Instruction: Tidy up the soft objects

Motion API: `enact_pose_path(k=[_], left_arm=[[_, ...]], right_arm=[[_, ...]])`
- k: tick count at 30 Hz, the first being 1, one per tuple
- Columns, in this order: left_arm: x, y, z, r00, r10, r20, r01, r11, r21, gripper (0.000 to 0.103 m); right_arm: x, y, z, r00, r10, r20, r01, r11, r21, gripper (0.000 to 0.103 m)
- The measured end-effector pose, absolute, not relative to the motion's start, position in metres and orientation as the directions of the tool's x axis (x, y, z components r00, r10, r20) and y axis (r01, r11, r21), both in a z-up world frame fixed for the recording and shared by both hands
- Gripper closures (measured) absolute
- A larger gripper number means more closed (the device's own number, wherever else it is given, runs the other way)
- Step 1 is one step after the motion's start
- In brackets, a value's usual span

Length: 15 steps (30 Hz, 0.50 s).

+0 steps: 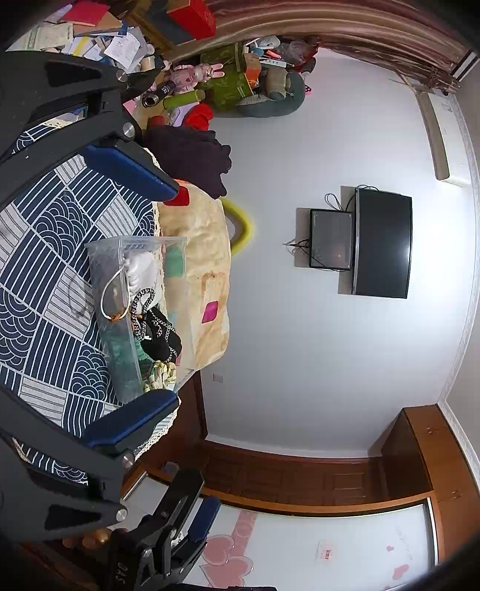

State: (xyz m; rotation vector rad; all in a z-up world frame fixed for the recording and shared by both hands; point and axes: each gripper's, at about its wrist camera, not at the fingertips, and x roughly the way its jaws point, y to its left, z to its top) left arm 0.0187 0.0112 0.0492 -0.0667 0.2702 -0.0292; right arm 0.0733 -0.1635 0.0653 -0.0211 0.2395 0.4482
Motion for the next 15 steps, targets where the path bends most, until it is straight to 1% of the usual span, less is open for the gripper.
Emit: enact_pose_path(k=[15], left_arm=[[0.0201,0.0110,0.0471,0.962,-0.035,-0.272,0.017,0.998,-0.066,0.000]], right_arm=[[0.0708,-0.1605,0.0638,0.871,0.431,-0.235,-0.438,0.899,0.027,0.000]])
